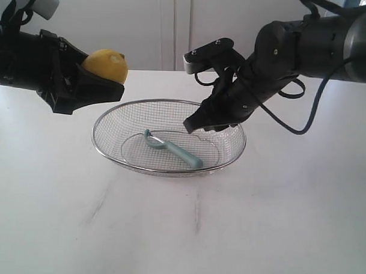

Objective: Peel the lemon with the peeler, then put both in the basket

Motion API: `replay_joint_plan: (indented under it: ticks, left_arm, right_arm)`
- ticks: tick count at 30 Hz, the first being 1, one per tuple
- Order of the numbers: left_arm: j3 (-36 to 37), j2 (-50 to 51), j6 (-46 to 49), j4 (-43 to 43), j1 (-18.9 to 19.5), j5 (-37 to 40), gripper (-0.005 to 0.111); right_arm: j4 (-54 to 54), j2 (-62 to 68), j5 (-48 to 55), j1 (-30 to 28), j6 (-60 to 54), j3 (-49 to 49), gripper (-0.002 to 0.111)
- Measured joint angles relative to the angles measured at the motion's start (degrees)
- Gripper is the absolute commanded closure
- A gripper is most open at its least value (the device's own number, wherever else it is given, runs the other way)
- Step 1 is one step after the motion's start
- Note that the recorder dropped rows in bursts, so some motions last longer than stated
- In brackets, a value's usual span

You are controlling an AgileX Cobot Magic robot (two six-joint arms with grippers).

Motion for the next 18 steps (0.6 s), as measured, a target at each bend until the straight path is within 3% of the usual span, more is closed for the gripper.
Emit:
replay_joint_plan:
  ticks: [6, 18]
  left_arm:
    - [0.0, 0.0, 0.0, 0.0, 0.0, 0.0, 0.107]
    - [0.0, 0.0, 0.0, 0.0, 0.0, 0.0, 0.107]
  right_arm:
    - [0.0, -1.9, 4.6, 0.0, 3.2, 0.0, 0.107]
    - [0.1, -5.4, 8.7, 0.0, 10.6, 0.0, 0.108]
